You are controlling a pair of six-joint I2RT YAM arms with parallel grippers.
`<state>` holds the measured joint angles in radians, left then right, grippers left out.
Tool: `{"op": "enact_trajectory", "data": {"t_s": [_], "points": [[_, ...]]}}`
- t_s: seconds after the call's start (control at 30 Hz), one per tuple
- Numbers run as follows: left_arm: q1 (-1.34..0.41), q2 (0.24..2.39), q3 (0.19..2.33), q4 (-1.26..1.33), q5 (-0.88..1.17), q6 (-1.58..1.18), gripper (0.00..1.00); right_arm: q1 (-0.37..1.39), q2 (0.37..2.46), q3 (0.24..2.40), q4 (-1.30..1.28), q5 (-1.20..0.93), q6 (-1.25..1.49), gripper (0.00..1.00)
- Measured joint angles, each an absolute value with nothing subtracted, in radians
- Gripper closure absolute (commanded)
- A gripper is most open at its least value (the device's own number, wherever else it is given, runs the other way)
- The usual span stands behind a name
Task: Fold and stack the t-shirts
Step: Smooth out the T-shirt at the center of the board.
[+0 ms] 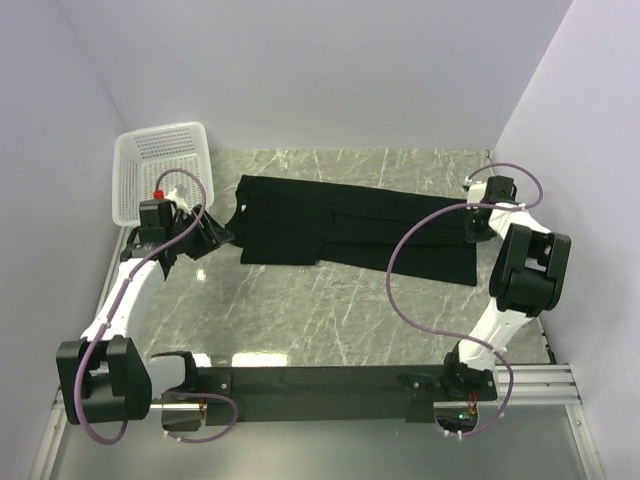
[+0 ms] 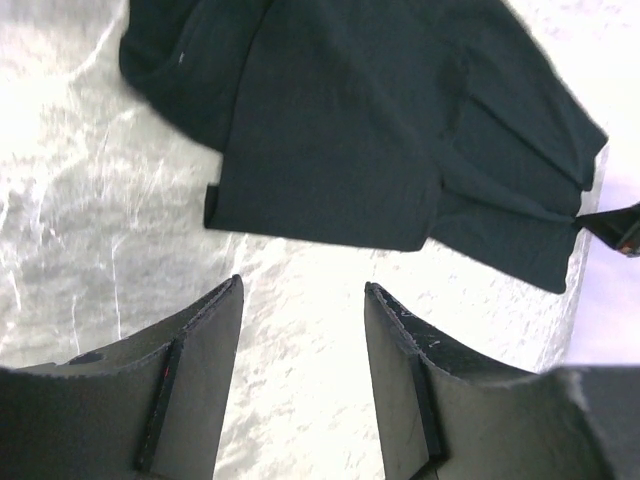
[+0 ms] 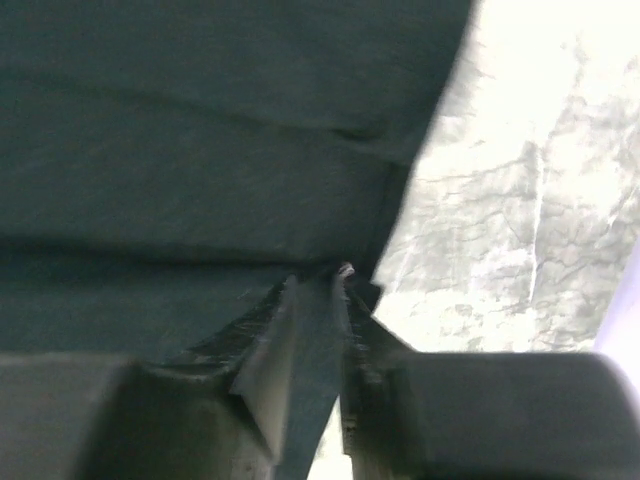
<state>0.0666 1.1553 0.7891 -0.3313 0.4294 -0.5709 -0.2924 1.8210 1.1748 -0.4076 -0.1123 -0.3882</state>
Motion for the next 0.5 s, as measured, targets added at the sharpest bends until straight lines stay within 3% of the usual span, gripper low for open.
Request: {"op": "enact_trajectory", "data": {"t_s": [0.13, 0.3, 0.5], "points": [[0.067, 1.202, 0.778, -0.351, 0.438, -0.573, 0.41, -0.292, 1.712, 1.146, -0.455, -0.25, -0.467, 0.62], [0.062, 1.308, 0.741, -0.362, 0.45, -0.579, 0.38, -0.257, 1.506, 1.072, -0.514, -0.44, -0.576, 0.61], [0.007, 1.466, 0.737, -0.338, 0.426, -0.58, 0.39, -0.166, 1.431, 0.987, -0.547, -0.587, -0.606, 0.61]]}}
